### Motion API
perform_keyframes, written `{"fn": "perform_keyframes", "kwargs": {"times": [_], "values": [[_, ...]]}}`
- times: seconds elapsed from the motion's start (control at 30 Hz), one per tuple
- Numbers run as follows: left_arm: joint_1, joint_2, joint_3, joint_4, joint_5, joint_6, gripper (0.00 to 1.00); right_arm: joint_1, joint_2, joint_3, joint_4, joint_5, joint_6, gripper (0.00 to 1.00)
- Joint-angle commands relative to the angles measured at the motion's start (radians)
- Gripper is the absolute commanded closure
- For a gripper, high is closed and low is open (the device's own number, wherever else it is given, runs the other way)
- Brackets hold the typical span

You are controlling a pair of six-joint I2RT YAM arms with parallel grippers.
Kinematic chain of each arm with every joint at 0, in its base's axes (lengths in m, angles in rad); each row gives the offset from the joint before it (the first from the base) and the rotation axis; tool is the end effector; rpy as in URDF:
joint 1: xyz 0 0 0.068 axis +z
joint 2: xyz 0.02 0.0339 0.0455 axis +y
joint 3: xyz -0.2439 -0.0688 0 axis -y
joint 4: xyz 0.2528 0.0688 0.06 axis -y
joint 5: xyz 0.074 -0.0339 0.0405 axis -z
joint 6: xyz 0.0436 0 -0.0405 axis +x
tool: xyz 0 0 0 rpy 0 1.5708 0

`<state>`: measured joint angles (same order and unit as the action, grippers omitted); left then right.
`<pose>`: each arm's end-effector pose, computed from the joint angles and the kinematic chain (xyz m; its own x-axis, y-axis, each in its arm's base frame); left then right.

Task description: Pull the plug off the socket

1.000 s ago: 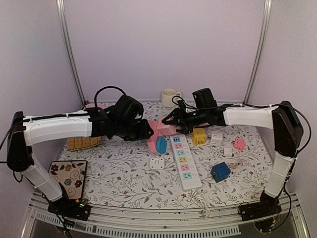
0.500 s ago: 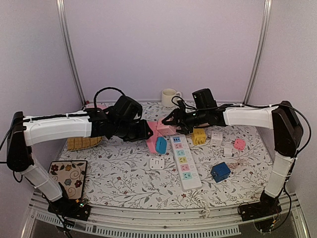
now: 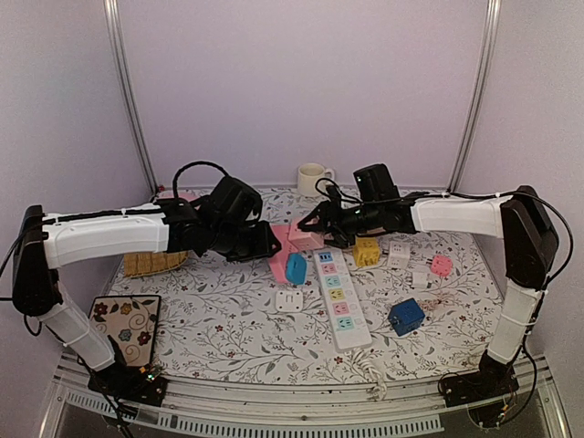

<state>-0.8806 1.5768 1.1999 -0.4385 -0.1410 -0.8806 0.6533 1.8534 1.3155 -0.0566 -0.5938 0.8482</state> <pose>0.2333 -0.2729 0.2348 -0.8365 -0.1860 -0.5154 0.0896 0.8815 -0.4635 0.3243 0.2790 0.2080 -0.9481 0.0572 -0.3128 -0.2430 0.5043 0.8286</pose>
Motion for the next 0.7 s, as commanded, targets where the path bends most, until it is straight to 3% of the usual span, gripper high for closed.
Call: {"fn": "perform_keyframes", "kwargs": {"times": [0.0,0.37,0.67], "values": [[0.109,0.035,-0.028,-0.293,-0.269,-0.08,1.0,-0.008,-0.091,0.012,0.043,-0.083,-0.048,0.92],[0.115,0.02,-0.012,-0.278,-0.269,-0.068,1.0,-0.009,-0.08,0.015,0.018,-0.06,-0.073,0.92],[0.115,-0.067,-0.009,-0.202,-0.247,-0.037,1.0,0.011,0.08,0.135,-0.051,-0.043,-0.134,0.91]]}}
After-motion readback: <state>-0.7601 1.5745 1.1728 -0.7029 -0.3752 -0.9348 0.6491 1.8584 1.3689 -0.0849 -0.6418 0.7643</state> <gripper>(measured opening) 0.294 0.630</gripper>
